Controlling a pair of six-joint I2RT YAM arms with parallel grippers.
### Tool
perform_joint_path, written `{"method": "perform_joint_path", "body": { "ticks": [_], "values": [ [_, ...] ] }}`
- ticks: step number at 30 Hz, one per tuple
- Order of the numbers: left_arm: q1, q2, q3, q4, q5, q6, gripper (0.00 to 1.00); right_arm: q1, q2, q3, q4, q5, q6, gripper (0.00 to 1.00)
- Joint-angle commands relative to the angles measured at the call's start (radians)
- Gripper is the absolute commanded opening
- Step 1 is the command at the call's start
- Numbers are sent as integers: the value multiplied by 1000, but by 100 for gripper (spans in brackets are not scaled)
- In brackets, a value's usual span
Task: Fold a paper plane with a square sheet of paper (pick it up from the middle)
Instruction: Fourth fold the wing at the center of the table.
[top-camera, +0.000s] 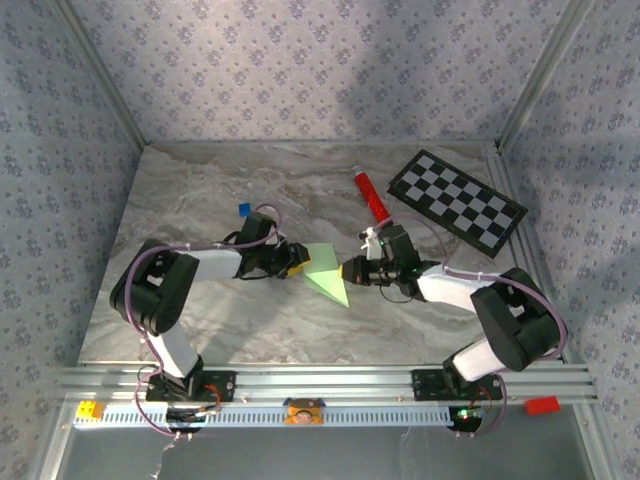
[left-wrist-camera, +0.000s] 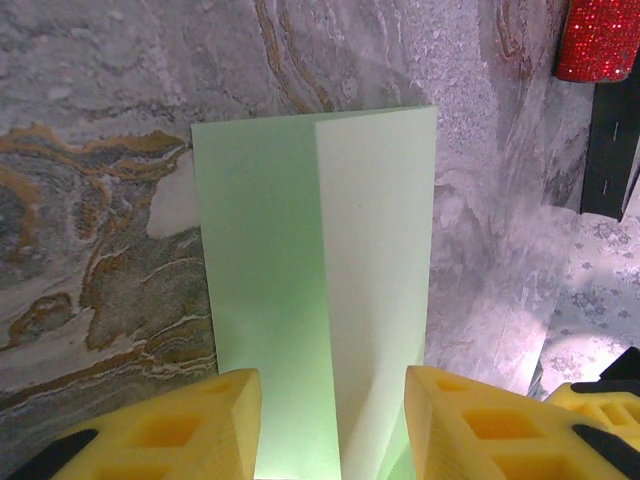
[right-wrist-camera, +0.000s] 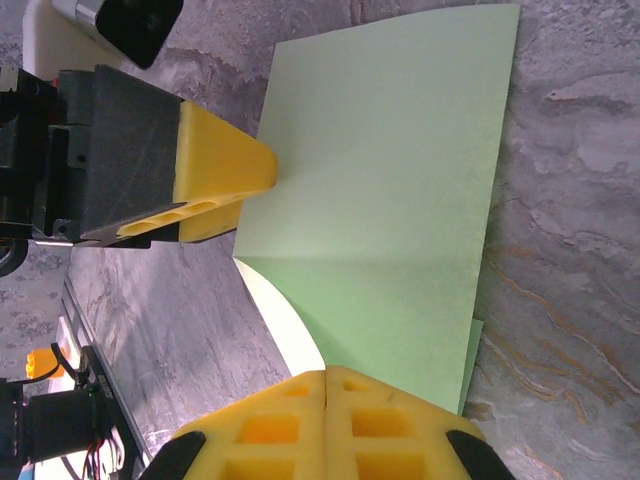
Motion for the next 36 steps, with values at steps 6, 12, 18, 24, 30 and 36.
{"method": "perform_joint_path", "body": {
  "ticks": [6,12,18,24,30,36],
  "values": [
    [-8,34,24,104,48,-38,15,-16,-15,-12,-40,10,-3,8],
    [-32,7,17,114,-9,-106,3,-19,-86,27,-249,117,-59,33],
    [-99,-66,34,12,-120,-161,3,3,-309,33,-513,301,-84,40],
    [-136,-89,72,-125,-200,-179,1,203,-440,-128,-319,539,-287,43],
    [-136,-117,82,-140,-228,-173,2,413,-426,-143,-241,766,-479,43],
    [-135,-75,116,-142,-168,-191,2,498,-287,-85,-208,908,-581,41]
  ]
}}
